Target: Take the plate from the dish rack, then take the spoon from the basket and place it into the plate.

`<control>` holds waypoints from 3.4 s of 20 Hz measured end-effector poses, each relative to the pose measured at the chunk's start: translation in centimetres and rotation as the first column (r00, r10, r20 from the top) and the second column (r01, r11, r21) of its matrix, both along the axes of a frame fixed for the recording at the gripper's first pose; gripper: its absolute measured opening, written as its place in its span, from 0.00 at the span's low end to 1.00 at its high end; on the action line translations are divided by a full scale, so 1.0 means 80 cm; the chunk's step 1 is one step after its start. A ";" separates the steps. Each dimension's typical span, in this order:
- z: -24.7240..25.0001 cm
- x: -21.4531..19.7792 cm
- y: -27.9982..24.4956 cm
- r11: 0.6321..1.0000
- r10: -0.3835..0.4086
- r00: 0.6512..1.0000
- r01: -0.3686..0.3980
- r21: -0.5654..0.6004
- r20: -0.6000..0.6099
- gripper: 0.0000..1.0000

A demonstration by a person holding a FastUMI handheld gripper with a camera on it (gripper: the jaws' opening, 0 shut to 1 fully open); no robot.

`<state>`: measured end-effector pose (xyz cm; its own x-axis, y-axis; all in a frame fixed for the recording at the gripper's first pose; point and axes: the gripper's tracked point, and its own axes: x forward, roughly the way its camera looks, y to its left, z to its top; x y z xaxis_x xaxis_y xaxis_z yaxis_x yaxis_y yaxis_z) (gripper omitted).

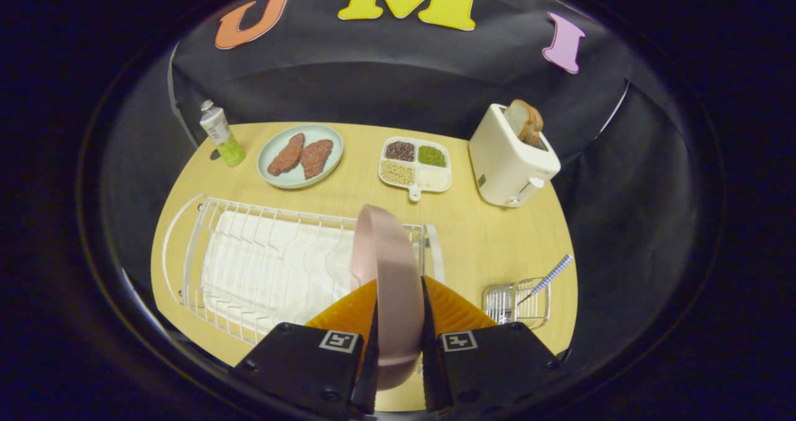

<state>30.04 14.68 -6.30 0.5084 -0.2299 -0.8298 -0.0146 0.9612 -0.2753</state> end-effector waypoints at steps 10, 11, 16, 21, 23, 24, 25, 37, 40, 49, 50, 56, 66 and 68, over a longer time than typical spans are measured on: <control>0.080 -0.028 -0.015 1.000 -0.008 0.979 0.012 -0.016 0.203 0.31; 0.085 -0.039 -0.012 1.000 -0.005 0.978 0.005 0.000 0.210 0.31; 0.058 -0.119 0.015 0.985 0.056 0.973 -0.090 0.144 0.222 0.31; -0.005 -0.211 0.034 0.947 0.119 0.964 -0.182 0.265 0.238 0.31; -0.032 -0.245 0.035 0.928 0.128 0.961 -0.204 0.313 0.246 0.31; -0.045 -0.256 0.032 0.923 0.114 0.962 -0.196 0.331 0.250 0.31; -0.062 -0.265 0.026 0.923 0.101 0.966 -0.181 0.339 0.240 0.31; -0.170 -0.287 -0.031 0.903 -0.068 0.955 -0.064 0.424 0.288 0.36; -0.188 -0.287 -0.035 0.893 -0.073 0.955 -0.067 0.446 0.288 0.41; -0.212 -0.275 -0.077 0.925 -0.098 0.948 -0.026 0.379 0.304 0.51; -0.209 -0.270 -0.083 0.932 -0.096 0.938 -0.034 0.361 0.334 0.51; -0.160 -0.242 -0.123 0.956 -0.090 0.864 -0.064 0.286 0.495 0.91; -0.075 -0.128 -0.250 0.986 -0.106 0.760 -0.004 0.168 0.642 1.00; -0.075 -0.095 -0.262 0.983 -0.105 0.767 -0.018 0.184 0.634 1.00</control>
